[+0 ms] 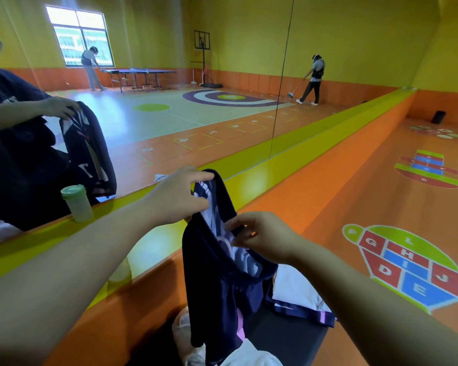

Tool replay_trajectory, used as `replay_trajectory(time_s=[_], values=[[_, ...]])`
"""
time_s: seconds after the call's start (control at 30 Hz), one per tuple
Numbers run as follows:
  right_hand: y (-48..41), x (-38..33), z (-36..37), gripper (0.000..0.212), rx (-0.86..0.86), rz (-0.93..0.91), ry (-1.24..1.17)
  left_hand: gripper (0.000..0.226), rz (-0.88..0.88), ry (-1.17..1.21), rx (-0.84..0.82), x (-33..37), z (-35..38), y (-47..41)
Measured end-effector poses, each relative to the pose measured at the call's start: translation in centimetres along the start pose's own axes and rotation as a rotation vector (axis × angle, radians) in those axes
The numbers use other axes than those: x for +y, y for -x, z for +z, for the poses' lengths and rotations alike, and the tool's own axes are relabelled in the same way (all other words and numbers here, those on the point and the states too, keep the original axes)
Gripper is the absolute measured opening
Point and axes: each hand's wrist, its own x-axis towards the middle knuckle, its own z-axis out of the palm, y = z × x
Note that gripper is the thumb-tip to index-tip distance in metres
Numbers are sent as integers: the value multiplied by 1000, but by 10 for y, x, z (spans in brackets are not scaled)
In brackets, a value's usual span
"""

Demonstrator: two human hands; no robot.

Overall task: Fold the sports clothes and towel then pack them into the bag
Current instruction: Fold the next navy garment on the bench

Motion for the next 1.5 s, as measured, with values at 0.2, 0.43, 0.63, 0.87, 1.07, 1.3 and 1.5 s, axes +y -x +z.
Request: replay_trajectory(time_s=[0.2,0.43,0.63,0.87,1.07,1.3,1.5], values=[[13,56,15,23,60,102,438,71,10,23,34,-4,-3,0],[13,91,23,31,-135,354,506,62,118,26,114,-3,-16,-7],[10,80,-27,34,17,362,659,39,83,-185,168,-33,-35,-10],[6,44,-91,28,141,320,839,47,42,-425,33,-56,-46,-7],[15,29,-133,13,326,227,363,71,128,-516,47,-54,-52,-4],[34,29,-152,25,321,172,-339,57,119,-228,100,-44,-61,2],[47,28,-150,24,347,147,-678,17,-18,399,171,-32,-56,1]])
